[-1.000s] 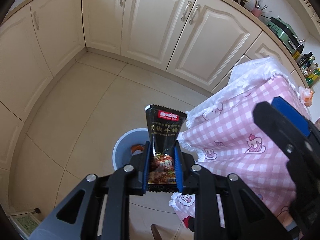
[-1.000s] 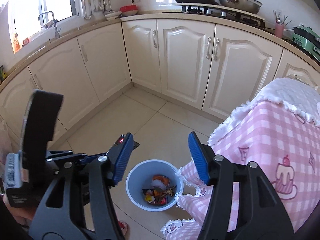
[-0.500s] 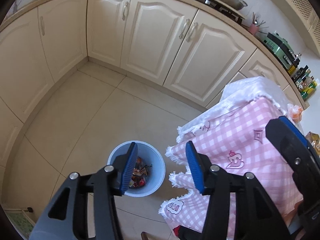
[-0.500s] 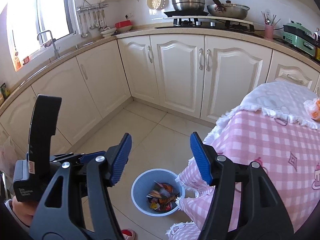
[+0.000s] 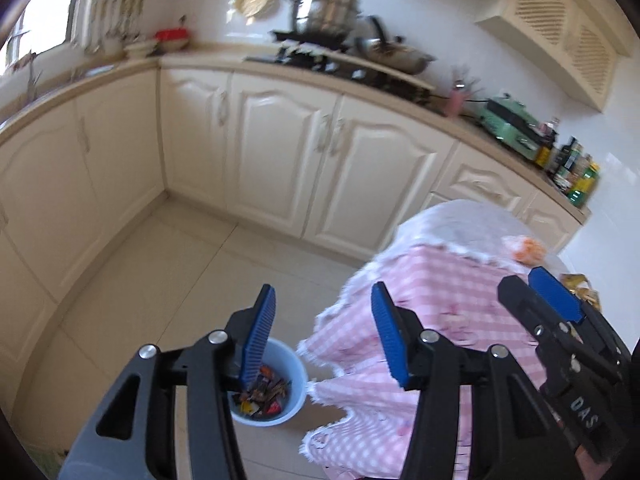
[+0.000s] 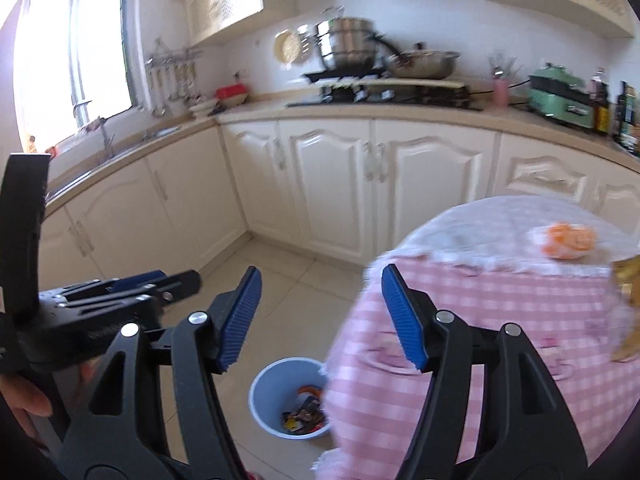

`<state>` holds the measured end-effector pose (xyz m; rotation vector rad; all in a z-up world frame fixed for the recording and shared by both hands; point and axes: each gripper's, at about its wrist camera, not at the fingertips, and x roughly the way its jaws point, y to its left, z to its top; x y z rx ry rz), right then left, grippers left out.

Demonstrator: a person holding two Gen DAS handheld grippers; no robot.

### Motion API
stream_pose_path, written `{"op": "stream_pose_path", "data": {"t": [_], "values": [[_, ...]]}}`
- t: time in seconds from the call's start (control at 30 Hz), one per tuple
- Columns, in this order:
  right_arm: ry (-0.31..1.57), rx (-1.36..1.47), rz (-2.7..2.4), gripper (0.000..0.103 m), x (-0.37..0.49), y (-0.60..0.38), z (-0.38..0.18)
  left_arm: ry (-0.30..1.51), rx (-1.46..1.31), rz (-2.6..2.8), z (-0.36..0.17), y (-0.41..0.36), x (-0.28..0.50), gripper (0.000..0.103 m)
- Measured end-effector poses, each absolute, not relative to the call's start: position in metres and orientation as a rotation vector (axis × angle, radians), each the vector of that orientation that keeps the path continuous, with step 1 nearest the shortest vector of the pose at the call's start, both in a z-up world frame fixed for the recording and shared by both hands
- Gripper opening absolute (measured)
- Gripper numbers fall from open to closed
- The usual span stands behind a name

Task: Collect trash
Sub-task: 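Move both grippers back to the table, then grasp the gold foil bag with the left gripper while the right gripper grasps the red-checkered wrapper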

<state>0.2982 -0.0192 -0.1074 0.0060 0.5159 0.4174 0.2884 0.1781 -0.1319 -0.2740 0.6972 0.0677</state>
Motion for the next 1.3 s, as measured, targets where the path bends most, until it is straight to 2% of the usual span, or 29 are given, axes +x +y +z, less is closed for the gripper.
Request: {"op": "stream_pose_path", "data": {"t": [0.3,0.57,0.8,1.03,1.07,1.1,1.13,1.3], "values": [[0.445,0.084,0.142,0.071,0.283,-0.183,-0.085,0.699,-0.183,-0.099,-0.112,0.067,0.308,0.053],[0.461,0.152,-0.076,0.071,0.278,-0.31,-0.104,0.782,-0.113,-0.338,-0.125,-0.067,0.346,0.056],[0.505,0.181,-0.175,0.071,0.282,-0.383,-0.125,0.848,-0.053,-0.492,-0.148,-0.175,0.371,0.056],[0.62,0.177,-0.189,0.071,0.312,-0.422,-0.151,0.89,-0.017,-0.495,-0.166,-0.218,0.397,0.056],[0.638,0.171,-0.178,0.071,0.317,-0.423,-0.156,0.894,-0.02,-0.492,-0.167,-0.219,0.4,0.052],[0.649,0.166,-0.171,0.071,0.321,-0.423,-0.159,0.896,-0.027,-0.495,-0.17,-0.219,0.404,0.033],[0.67,0.155,-0.161,0.071,0.328,-0.423,-0.163,0.907,-0.026,-0.508,-0.172,-0.22,0.406,0.02],[0.765,0.119,-0.128,0.071,0.361,-0.419,-0.178,0.896,0.0,-0.508,-0.176,-0.22,0.41,0.01]]}}
